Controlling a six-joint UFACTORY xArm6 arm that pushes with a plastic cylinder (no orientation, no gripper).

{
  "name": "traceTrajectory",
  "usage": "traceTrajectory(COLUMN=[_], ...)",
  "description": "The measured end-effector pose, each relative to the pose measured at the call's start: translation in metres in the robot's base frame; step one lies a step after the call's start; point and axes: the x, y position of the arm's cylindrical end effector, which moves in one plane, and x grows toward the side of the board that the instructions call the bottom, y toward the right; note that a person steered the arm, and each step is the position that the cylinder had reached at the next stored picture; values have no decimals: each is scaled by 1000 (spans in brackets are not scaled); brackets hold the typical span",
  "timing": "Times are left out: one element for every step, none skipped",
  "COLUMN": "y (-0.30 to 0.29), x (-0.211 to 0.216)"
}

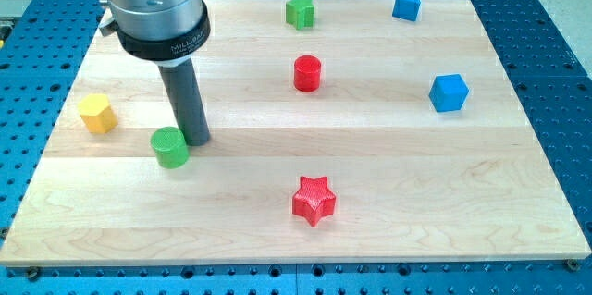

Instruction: Move the red circle to the bottom right corner of the board

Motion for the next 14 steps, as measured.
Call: traceTrajectory(y=[-67,-71,-70,-67,-66,-27,-2,26,97,183,184,184,212,207], x=[44,57,22,-34,-87,-117,-117,-127,-133,-112,-102,-47,26,26])
